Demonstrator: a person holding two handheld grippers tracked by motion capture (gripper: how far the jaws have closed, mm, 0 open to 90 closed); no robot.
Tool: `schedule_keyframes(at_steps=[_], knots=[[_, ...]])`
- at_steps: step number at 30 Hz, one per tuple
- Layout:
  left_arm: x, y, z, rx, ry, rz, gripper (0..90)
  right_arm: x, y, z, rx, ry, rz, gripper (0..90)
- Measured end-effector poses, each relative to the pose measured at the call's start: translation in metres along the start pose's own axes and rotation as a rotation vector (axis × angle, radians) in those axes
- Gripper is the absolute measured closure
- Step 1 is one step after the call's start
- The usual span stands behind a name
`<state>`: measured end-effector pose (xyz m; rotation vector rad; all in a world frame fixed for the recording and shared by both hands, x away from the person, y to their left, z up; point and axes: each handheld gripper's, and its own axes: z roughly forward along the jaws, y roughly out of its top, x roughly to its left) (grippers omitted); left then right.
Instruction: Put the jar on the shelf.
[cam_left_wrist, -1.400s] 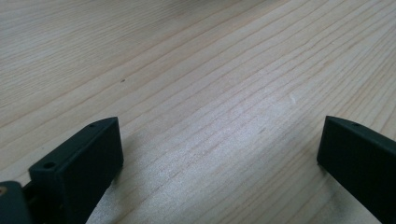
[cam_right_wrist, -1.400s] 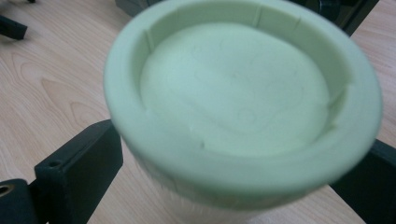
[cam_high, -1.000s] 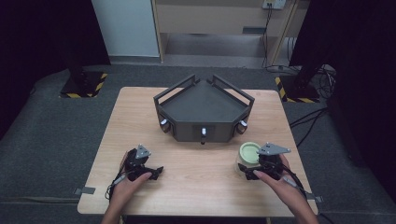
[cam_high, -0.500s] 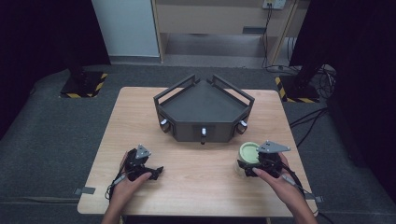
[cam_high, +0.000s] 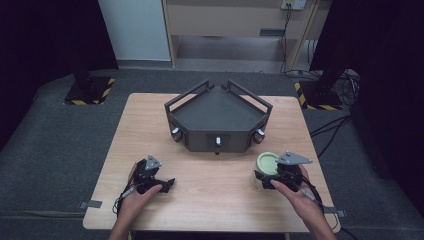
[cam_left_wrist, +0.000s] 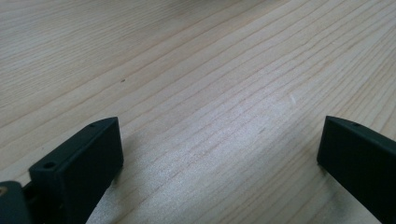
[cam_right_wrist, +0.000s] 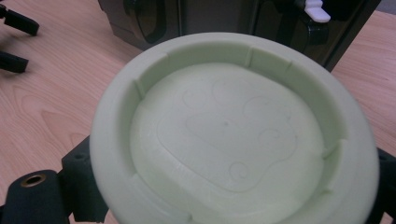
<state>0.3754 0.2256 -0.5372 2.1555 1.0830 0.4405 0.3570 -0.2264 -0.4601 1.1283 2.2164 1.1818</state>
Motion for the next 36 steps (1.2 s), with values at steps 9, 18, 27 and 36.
schedule_keyframes(at_steps=[9,18,27,36], knots=[[0.000,0.000,0.000,0.000,0.000,0.000,0.0,0.003,0.015,-0.005,-0.006,-0.032,-0.032,11.9],[0.000,0.000,0.000,0.000,0.000,0.000,0.0,0.001,0.024,-0.006,-0.005,-0.032,-0.012,11.9],[0.000,0.000,0.000,0.001,0.000,0.001,0.0,0.001,0.040,-0.010,-0.015,-0.032,-0.004,11.9],[0.000,0.000,0.000,0.001,0.000,0.001,0.0,0.001,0.064,-0.016,-0.023,-0.024,-0.012,11.9]])
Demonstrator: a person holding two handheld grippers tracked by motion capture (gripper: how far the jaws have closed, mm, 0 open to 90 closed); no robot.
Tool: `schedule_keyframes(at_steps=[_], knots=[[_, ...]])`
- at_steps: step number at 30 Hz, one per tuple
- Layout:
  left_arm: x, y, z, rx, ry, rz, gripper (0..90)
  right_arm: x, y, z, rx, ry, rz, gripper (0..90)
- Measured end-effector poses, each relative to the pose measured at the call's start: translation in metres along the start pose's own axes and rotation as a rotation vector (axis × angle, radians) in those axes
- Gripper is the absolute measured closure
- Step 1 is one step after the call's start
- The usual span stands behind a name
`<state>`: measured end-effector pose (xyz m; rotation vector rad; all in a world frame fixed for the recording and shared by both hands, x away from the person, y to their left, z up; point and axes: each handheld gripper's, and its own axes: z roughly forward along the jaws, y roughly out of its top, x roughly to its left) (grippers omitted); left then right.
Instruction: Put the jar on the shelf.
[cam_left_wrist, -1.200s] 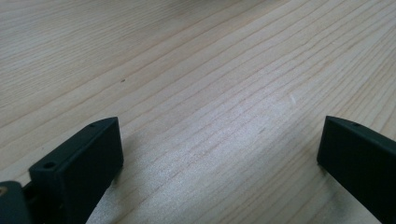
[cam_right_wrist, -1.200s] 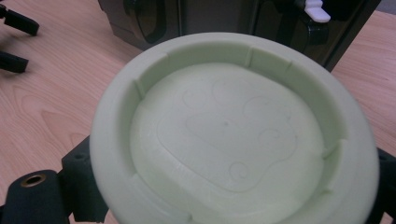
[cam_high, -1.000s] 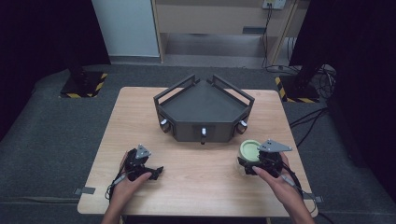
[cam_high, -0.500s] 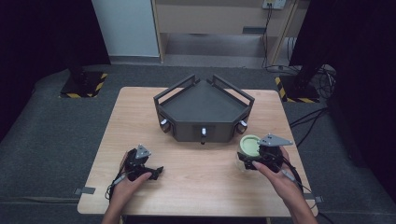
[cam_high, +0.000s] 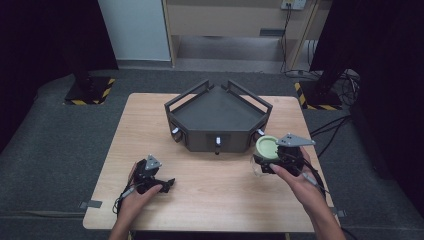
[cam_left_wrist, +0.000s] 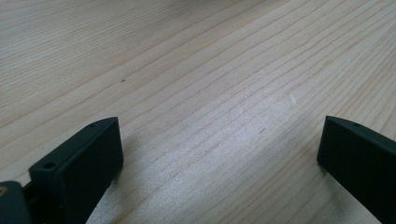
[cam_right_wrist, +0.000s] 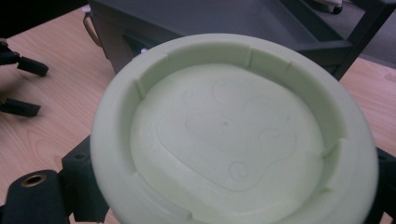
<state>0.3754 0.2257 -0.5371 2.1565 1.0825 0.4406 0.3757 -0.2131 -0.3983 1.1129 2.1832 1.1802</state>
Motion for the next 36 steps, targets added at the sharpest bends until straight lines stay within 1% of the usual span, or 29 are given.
schedule_keyframes(at_steps=[3,4,6,10,12,17,22,26,29,36], knots=[[0.000,0.000,0.000,0.000,0.000,0.000,0.0,0.000,0.016,-0.004,-0.011,0.005,0.003,11.9],[0.000,0.000,0.000,0.000,0.000,0.000,0.0,0.000,0.016,-0.004,-0.011,0.005,0.003,11.9],[0.000,0.000,0.000,0.000,0.000,0.000,0.0,0.000,0.025,-0.005,-0.017,0.003,-0.004,11.9],[0.000,0.000,0.000,0.000,0.000,0.000,0.0,0.000,0.047,-0.008,-0.032,0.008,-0.010,12.0],[0.000,0.000,0.000,0.000,0.000,0.000,0.0,0.001,0.054,-0.007,-0.036,0.007,-0.015,12.0],[0.000,0.000,0.000,0.000,0.000,0.000,0.0,0.000,0.079,-0.006,-0.055,0.014,-0.015,12.0],[0.000,0.000,0.000,0.001,0.001,0.000,0.0,-0.002,0.102,-0.003,-0.067,0.017,-0.016,12.0],[0.000,0.000,0.000,0.000,0.000,0.000,0.0,-0.006,0.118,0.002,-0.072,0.012,-0.014,12.0],[0.000,0.000,0.000,-0.002,0.000,-0.003,0.0,-0.008,0.130,0.011,-0.069,0.005,-0.022,12.0],[0.000,0.000,0.000,-0.002,0.001,-0.001,0.0,-0.015,0.146,0.030,-0.067,0.000,-0.013,12.0]])
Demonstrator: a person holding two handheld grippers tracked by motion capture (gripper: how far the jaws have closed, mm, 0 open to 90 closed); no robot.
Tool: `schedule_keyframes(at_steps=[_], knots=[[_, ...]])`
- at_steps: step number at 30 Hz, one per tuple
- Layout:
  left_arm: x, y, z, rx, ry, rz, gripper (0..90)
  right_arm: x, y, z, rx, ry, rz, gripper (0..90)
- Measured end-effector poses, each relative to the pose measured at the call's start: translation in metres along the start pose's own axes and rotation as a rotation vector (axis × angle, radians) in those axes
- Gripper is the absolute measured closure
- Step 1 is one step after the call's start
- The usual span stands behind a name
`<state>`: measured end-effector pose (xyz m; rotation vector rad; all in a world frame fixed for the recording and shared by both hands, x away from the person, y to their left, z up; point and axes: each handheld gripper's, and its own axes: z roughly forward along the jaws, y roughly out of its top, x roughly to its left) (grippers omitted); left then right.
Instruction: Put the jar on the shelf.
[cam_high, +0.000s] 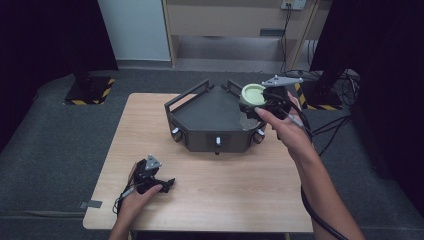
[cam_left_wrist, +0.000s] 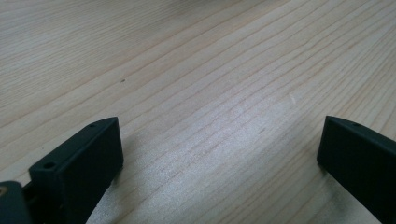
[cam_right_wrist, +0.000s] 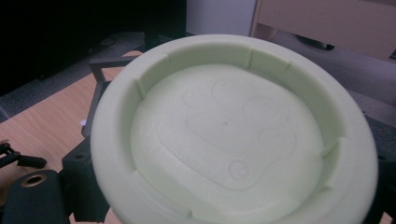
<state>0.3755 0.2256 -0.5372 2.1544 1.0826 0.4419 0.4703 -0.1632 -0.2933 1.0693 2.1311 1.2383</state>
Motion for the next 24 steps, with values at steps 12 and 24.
schedule_keyframes(at_steps=[12,24], knots=[[0.000,0.000,0.000,0.000,0.000,0.000,0.0,-0.011,0.012,0.030,0.008,-0.012,0.013,12.0],[0.000,0.000,0.000,0.000,0.001,0.002,0.0,-0.012,0.016,0.051,0.010,-0.015,0.029,12.0]])
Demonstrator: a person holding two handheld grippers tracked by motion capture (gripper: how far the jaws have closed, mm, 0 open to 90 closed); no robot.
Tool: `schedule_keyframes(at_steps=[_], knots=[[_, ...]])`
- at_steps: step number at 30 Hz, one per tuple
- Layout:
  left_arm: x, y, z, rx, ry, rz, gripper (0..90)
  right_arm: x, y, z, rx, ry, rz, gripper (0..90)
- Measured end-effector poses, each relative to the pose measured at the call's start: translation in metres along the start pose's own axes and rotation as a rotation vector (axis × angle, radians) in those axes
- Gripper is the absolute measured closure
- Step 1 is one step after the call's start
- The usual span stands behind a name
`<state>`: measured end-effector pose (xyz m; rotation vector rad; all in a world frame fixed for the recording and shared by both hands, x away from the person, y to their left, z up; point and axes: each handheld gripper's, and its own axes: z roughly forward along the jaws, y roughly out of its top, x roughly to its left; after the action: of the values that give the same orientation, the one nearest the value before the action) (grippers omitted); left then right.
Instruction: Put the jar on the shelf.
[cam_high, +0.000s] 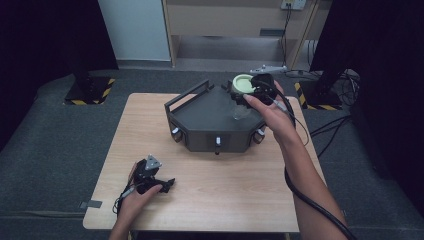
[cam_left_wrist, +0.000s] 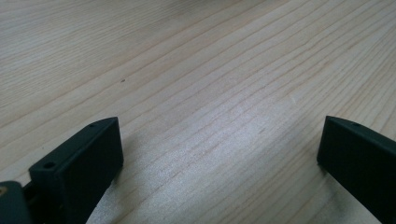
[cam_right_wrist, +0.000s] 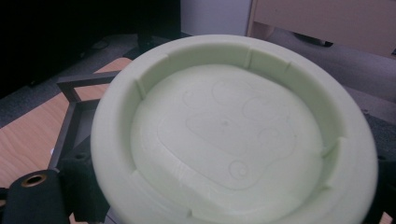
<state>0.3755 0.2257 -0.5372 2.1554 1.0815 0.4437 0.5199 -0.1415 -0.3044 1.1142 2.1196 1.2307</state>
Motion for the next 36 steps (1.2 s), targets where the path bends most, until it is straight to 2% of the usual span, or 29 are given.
schedule_keyframes(at_steps=[16,36], knots=[[0.000,0.000,0.000,0.000,0.000,-0.001,0.0,-0.006,0.001,0.014,0.007,-0.015,0.018,12.0],[0.000,0.000,0.000,0.000,0.000,0.000,0.0,0.015,-0.002,0.049,0.042,0.011,0.000,12.1]])
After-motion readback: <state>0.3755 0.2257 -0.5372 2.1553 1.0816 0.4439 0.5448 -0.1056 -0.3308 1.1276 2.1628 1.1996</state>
